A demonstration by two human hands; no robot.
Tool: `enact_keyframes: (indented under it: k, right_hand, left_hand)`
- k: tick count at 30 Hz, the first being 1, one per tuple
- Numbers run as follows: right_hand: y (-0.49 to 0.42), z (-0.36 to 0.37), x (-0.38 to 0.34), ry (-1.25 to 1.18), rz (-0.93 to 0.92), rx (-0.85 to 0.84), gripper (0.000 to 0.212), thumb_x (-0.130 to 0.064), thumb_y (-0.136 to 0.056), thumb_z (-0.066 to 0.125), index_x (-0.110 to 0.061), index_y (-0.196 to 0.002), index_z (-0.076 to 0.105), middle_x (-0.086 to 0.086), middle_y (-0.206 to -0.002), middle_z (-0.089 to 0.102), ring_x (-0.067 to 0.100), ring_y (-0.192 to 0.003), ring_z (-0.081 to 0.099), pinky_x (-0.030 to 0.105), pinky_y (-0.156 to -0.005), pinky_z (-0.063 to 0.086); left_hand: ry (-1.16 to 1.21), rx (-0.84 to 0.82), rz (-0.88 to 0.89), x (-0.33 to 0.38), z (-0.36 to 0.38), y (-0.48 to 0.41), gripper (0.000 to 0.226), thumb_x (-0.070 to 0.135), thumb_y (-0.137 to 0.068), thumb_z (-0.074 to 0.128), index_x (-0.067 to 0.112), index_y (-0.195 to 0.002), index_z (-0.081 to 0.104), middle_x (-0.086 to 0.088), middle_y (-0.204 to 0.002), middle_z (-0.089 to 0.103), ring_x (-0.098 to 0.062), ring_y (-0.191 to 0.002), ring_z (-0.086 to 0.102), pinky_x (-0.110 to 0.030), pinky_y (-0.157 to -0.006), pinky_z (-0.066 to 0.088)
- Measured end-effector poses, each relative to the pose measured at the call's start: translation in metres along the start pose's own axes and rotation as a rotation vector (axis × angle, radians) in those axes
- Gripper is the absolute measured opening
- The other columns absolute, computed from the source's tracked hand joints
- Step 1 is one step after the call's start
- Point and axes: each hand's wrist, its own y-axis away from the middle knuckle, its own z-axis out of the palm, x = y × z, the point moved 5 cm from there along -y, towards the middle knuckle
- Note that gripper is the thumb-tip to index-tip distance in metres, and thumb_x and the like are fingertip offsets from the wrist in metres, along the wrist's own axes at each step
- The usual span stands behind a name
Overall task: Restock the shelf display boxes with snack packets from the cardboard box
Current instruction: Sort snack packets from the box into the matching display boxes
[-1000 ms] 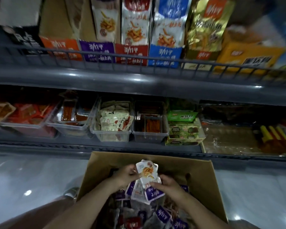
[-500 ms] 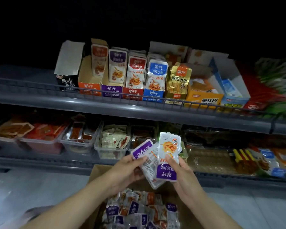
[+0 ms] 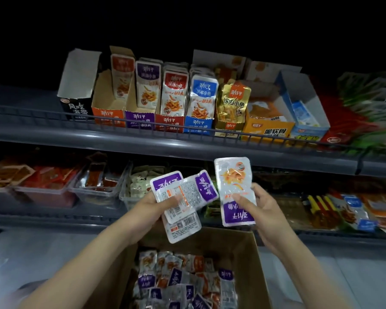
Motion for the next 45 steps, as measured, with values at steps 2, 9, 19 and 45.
enact_keyframes:
  k: [2,9,19,45]
  right_hand:
    - [0.003,-0.001,-0.006,0.111,-0.028,0.01,0.038,-0.03,-0.067,0.073,-0.024,-0.103,0.063,0.0,-0.095,0.075,0.014,-0.082,0.072,0.025,-0.062,0.056]
    - [0.002,0.01,0.025,-0.321,0.191,0.021,0.051,-0.027,-0.067,0.073,-0.014,-0.115,0.063,0.009,-0.106,0.073,0.021,-0.095,0.068,0.034,-0.081,0.054]
    - [-0.001,0.02,0.031,-0.16,0.189,0.102,0.034,-0.018,-0.078,0.075,-0.014,-0.111,0.065,0.006,-0.097,0.075,0.021,-0.087,0.072,0.034,-0.073,0.058]
    - [-0.01,0.034,0.039,0.077,0.179,-0.098,0.026,-0.014,-0.071,0.08,-0.009,-0.096,0.071,0.008,-0.093,0.075,0.026,-0.093,0.07,0.035,-0.085,0.055]
  left_hand:
    - [-0.066,-0.027,0.013,0.002,0.0,-0.001,0.025,0.013,-0.081,0.066,0.013,-0.105,0.064,-0.003,-0.099,0.075,-0.021,-0.094,0.07,-0.038,-0.087,0.054]
    - [0.136,0.096,0.031,-0.007,0.007,-0.007,0.024,0.012,-0.078,0.069,0.011,-0.102,0.065,-0.007,-0.098,0.074,-0.021,-0.089,0.071,-0.032,-0.076,0.057]
    - [-0.192,-0.281,-0.189,-0.028,0.035,-0.001,0.033,0.013,-0.079,0.072,0.015,-0.11,0.063,0.001,-0.104,0.074,-0.014,-0.097,0.069,-0.024,-0.082,0.054]
    - [0.093,-0.175,-0.153,-0.033,0.03,-0.02,0.047,0.031,-0.096,0.046,0.005,-0.135,0.046,-0.019,-0.125,0.061,-0.032,-0.114,0.059,-0.046,-0.1,0.044]
